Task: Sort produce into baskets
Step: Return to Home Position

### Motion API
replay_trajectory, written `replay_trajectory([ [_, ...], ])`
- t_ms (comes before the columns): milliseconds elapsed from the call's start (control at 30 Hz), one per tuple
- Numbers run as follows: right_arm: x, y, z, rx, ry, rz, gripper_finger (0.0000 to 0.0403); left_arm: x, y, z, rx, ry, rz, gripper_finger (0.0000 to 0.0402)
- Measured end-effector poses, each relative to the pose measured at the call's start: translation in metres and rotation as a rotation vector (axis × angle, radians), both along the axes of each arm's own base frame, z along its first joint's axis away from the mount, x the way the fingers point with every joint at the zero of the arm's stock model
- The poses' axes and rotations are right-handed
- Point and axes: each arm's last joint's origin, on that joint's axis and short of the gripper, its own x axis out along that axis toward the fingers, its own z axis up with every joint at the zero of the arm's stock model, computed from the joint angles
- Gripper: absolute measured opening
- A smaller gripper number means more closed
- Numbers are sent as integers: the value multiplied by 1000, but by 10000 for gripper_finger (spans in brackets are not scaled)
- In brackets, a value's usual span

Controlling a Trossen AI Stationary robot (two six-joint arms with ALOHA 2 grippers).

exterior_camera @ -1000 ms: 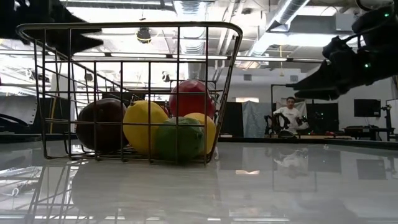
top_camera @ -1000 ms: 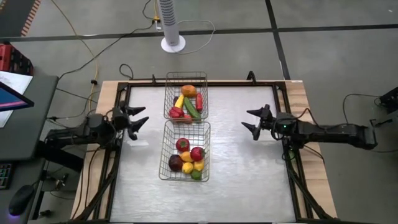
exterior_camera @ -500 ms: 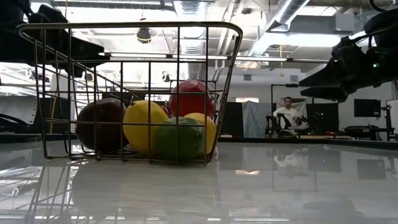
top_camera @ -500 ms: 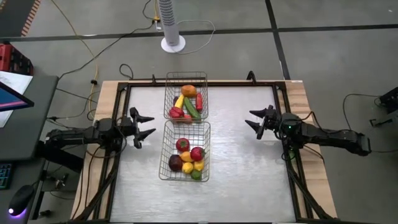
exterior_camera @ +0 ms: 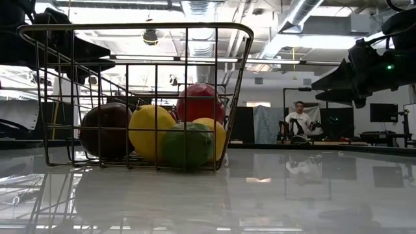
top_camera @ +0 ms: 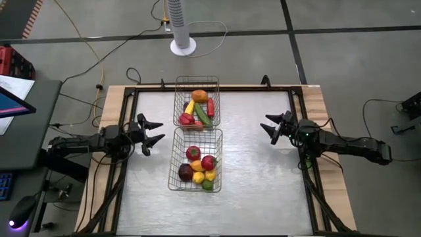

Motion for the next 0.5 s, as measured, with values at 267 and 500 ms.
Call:
replay_trajectory([
  [267, 0, 0, 0, 1, 2, 5, 311, 0, 0, 0, -6, -1, 0, 239],
  [500, 0, 0, -1, 2, 4, 4, 311, 0, 0, 0, -6, -1, 1, 239],
])
